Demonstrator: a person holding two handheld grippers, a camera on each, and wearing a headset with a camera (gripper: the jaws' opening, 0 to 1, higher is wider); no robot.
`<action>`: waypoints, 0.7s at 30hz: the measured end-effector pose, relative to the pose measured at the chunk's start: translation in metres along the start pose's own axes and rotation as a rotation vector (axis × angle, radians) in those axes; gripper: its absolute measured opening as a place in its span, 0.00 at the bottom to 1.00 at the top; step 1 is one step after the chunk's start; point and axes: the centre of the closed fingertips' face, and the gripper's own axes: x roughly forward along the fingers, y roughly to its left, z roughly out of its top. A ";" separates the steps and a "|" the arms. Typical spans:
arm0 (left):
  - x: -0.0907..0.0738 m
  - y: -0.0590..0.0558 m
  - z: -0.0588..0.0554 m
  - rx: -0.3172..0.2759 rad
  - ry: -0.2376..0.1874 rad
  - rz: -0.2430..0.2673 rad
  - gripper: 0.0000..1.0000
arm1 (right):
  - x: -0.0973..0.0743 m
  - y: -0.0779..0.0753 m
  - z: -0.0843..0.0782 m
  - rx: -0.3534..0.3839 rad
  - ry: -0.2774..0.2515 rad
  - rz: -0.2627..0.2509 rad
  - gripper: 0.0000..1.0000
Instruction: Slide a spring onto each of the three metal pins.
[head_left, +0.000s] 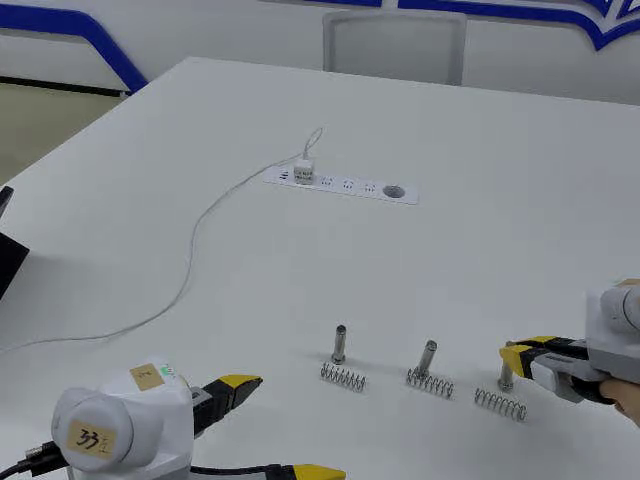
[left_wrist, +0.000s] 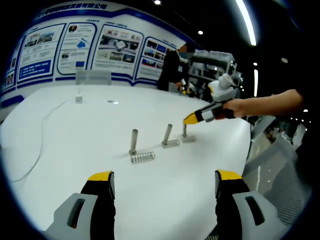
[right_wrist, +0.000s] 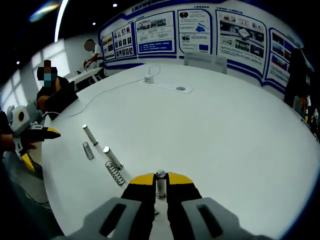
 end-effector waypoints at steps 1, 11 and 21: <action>0.000 0.000 0.000 -0.001 0.000 0.000 0.84 | 0.000 0.000 0.000 0.000 -0.002 0.001 0.08; 0.000 0.000 0.001 0.000 -0.001 -0.001 0.84 | -0.010 0.004 -0.005 -0.003 -0.018 0.008 0.08; 0.000 -0.001 0.000 0.001 0.004 -0.004 0.84 | -0.015 0.000 -0.009 -0.080 -0.009 -0.005 0.09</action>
